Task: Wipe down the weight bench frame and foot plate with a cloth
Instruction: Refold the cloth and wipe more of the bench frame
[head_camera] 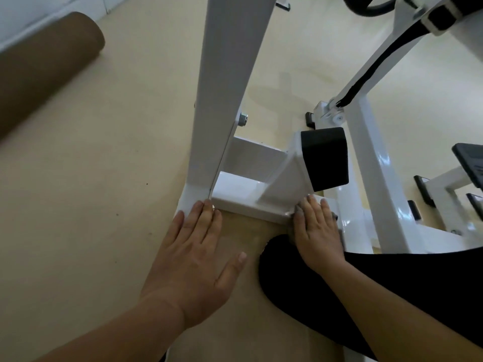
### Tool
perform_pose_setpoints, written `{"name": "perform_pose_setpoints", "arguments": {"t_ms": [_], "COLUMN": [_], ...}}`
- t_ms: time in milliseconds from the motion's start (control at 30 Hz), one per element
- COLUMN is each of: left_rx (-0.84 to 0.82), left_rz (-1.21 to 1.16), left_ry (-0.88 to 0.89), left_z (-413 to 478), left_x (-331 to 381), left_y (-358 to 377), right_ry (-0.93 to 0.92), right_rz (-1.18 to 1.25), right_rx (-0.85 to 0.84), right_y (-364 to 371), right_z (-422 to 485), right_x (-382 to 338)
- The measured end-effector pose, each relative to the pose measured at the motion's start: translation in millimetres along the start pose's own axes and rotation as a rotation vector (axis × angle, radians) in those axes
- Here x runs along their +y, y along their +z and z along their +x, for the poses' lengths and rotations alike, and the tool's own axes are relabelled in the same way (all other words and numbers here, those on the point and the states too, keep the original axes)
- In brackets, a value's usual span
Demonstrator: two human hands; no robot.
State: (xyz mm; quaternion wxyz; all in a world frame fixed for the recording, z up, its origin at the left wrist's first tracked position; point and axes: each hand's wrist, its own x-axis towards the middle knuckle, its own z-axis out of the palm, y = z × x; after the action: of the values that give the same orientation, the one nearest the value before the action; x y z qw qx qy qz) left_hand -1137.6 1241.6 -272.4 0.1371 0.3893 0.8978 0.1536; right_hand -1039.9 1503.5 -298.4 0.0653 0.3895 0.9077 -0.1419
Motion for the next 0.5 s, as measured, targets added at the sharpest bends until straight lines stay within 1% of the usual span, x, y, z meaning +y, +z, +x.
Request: {"name": "perform_pose_setpoints", "arguments": {"t_ms": [100,133,167,200,300,333,367,400,433,500], "left_rx": [0.028,0.017,0.006,0.001,0.01,0.021,0.027,0.028,0.034,0.037], "left_rz": [-0.025,-0.023,-0.019,-0.016,-0.024,-0.029,-0.031,-0.031,-0.024,-0.016], "left_ry": [-0.002,-0.001,0.001,0.003,0.003,0.004,0.006,0.01,0.012,0.015], "left_z": [1,1,1,1,1,2,2,2,2,2], "left_x": [-2,-3,-3,-4,-3,-3,-2,-3,-3,-3], "left_y": [5,6,7,9,7,6,5,6,5,5], "right_ry": [0.295,0.354,0.363,0.321,0.033,-0.017,-0.022,0.018,0.103,0.336], "right_rz": [0.051,0.066,0.061,0.047,0.011,0.016,0.026,0.028,0.017,0.026], "right_rx": [-0.037,-0.038,-0.03,-0.02,0.027,0.028,0.026,0.03,0.039,0.045], "right_y": [-22,-24,-22,-18,1,3,3,1,-2,-9], "right_z": [24,30,31,29,5,-1,-1,3,8,19], "right_x": [21,21,15,7,-9,-7,-2,3,8,13]}}
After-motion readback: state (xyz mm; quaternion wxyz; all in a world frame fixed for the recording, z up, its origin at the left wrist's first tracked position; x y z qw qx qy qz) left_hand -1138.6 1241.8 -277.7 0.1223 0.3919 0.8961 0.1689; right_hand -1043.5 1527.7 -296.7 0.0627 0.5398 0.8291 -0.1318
